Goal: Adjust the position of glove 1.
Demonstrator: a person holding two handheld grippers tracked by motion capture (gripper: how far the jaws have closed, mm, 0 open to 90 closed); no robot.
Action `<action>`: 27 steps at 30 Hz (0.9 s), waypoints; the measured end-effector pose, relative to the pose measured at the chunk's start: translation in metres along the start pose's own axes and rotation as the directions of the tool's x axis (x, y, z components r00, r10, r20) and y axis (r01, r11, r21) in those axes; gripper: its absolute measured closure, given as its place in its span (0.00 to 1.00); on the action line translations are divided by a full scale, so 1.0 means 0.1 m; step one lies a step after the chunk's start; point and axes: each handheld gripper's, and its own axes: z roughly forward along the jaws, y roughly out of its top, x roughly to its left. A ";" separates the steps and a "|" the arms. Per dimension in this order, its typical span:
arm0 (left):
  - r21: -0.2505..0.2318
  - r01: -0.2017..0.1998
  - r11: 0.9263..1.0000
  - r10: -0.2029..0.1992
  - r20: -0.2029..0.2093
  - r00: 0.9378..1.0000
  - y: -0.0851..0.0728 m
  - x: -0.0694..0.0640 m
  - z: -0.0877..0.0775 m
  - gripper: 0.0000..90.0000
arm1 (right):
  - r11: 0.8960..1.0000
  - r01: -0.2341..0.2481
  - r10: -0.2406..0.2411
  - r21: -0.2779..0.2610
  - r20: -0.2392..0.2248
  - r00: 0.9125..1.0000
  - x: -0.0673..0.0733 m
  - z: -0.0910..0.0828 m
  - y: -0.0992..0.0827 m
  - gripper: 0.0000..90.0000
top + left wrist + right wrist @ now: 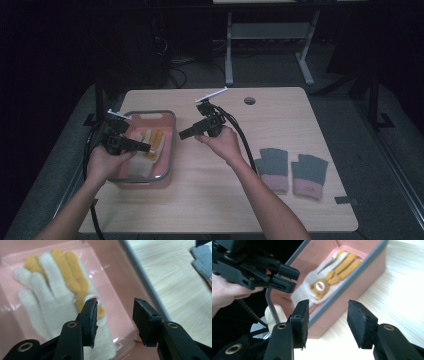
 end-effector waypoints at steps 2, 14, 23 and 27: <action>-0.014 -0.003 1.000 0.003 0.006 1.000 0.02 -0.04 0.00 0.60 | 1.000 -0.004 0.005 -0.007 0.008 1.000 -0.02 -0.05 -0.02 0.57; -0.051 -0.045 0.998 0.047 0.039 0.998 0.12 -0.26 0.02 0.52 | 0.999 -0.022 0.023 -0.035 0.036 0.999 -0.12 -0.34 -0.13 0.54; -0.074 -0.067 0.995 0.071 0.058 0.996 0.20 -0.41 0.04 0.48 | 0.998 -0.030 0.033 -0.060 0.057 0.998 -0.18 -0.52 -0.19 0.50; -0.080 -0.082 0.993 0.087 0.058 0.995 0.22 -0.46 0.06 0.43 | 0.997 -0.042 0.047 -0.067 0.067 0.997 -0.20 -0.59 -0.21 0.49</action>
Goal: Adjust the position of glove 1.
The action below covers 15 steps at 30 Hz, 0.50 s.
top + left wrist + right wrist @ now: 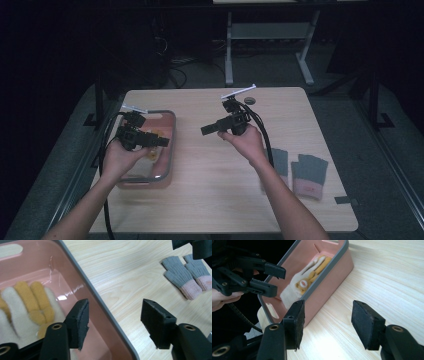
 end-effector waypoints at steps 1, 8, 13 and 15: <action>-0.005 0.003 1.000 -0.003 0.004 1.000 0.01 -0.02 0.00 0.42 | 1.000 0.005 -0.005 -0.004 0.003 1.000 -0.01 -0.01 -0.01 0.48; -0.016 -0.029 0.999 0.029 0.014 0.999 0.05 -0.11 0.03 0.38 | 1.000 0.010 -0.010 -0.002 0.019 1.000 -0.05 -0.09 -0.05 0.47; -0.023 -0.041 0.999 0.041 0.026 0.999 0.08 -0.18 0.06 0.36 | 1.000 -0.001 0.002 -0.005 0.030 1.000 -0.08 -0.14 -0.07 0.46; -0.033 -0.039 0.999 0.040 0.032 0.999 0.09 -0.21 0.07 0.35 | 1.000 0.002 -0.002 -0.008 0.033 0.999 -0.10 -0.18 -0.09 0.46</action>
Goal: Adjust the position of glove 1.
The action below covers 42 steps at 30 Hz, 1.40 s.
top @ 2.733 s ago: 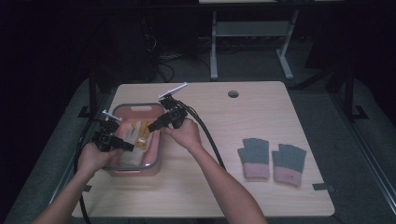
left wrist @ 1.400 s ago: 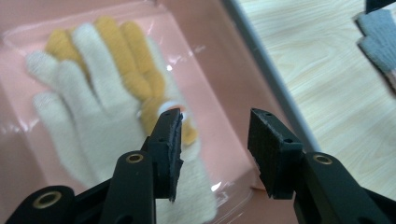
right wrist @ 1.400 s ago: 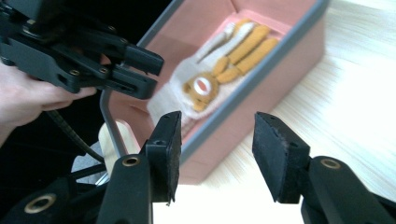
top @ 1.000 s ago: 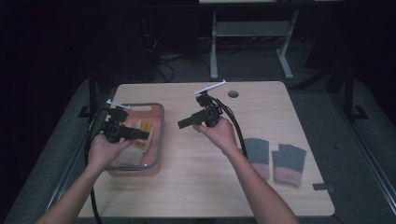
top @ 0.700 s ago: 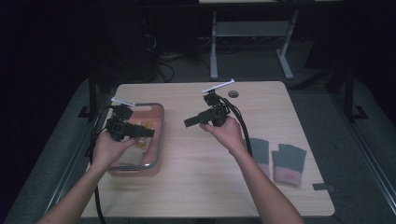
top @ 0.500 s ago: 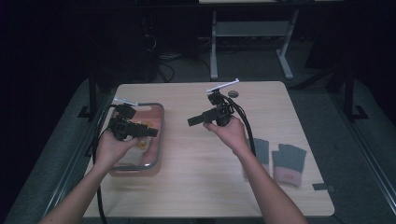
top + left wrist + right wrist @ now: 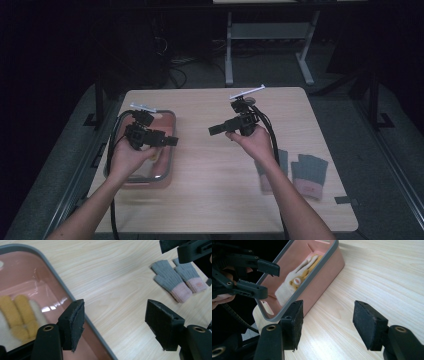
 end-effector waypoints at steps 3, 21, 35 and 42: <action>0.000 -0.009 1.000 0.009 0.004 1.000 0.01 -0.03 0.01 0.34 | 1.000 -0.003 0.003 -0.003 0.006 1.000 -0.02 -0.03 -0.02 0.45; -0.035 -0.047 0.998 0.048 0.043 0.998 0.12 -0.28 0.15 0.28 | 0.999 -0.034 0.035 -0.027 0.027 0.999 -0.20 -0.26 -0.23 0.41; -0.032 -0.075 0.997 0.077 0.071 0.995 0.16 -0.46 0.30 0.26 | 0.999 -0.045 0.046 -0.019 0.070 0.996 -0.32 -0.45 -0.42 0.40; -0.028 -0.088 0.996 0.090 0.092 0.992 0.19 -0.57 0.40 0.25 | 0.998 -0.048 0.051 -0.031 0.080 0.995 -0.39 -0.57 -0.52 0.40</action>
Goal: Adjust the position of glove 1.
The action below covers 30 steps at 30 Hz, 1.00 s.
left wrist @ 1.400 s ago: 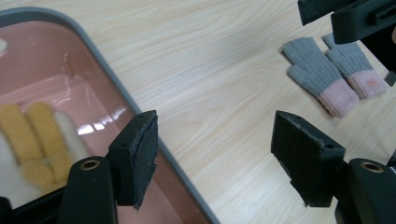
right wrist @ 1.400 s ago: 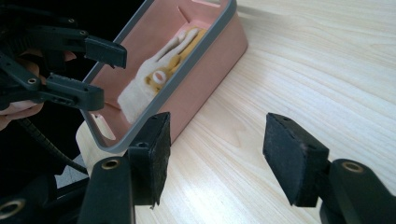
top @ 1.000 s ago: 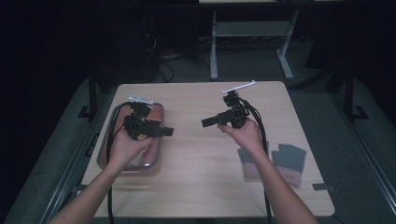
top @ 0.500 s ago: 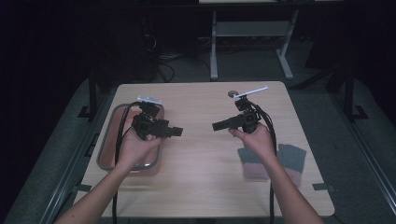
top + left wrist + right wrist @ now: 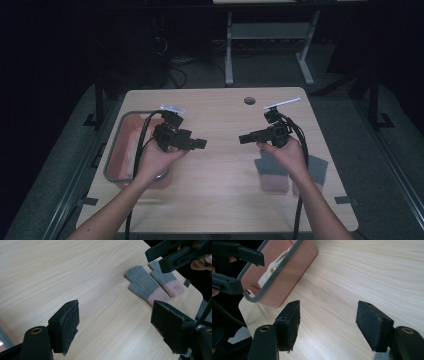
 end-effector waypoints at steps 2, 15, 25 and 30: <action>0.002 -0.007 1.000 0.007 0.005 1.000 0.01 -0.03 0.03 0.25 | 1.000 -0.001 0.001 -0.005 0.008 1.000 -0.03 -0.03 -0.03 0.40; 0.006 -0.033 0.999 0.033 0.033 0.999 0.04 -0.23 0.23 0.25 | 1.000 -0.022 0.023 -0.020 0.043 0.999 -0.21 -0.21 -0.28 0.39; -0.001 -0.057 0.998 0.057 0.056 0.997 0.04 -0.38 0.34 0.25 | 0.999 -0.032 0.034 -0.024 0.074 0.997 -0.34 -0.33 -0.45 0.39; -0.003 -0.069 0.998 0.069 0.065 0.995 0.05 -0.43 0.39 0.25 | 0.999 -0.043 0.046 -0.029 0.101 0.994 -0.42 -0.40 -0.55 0.39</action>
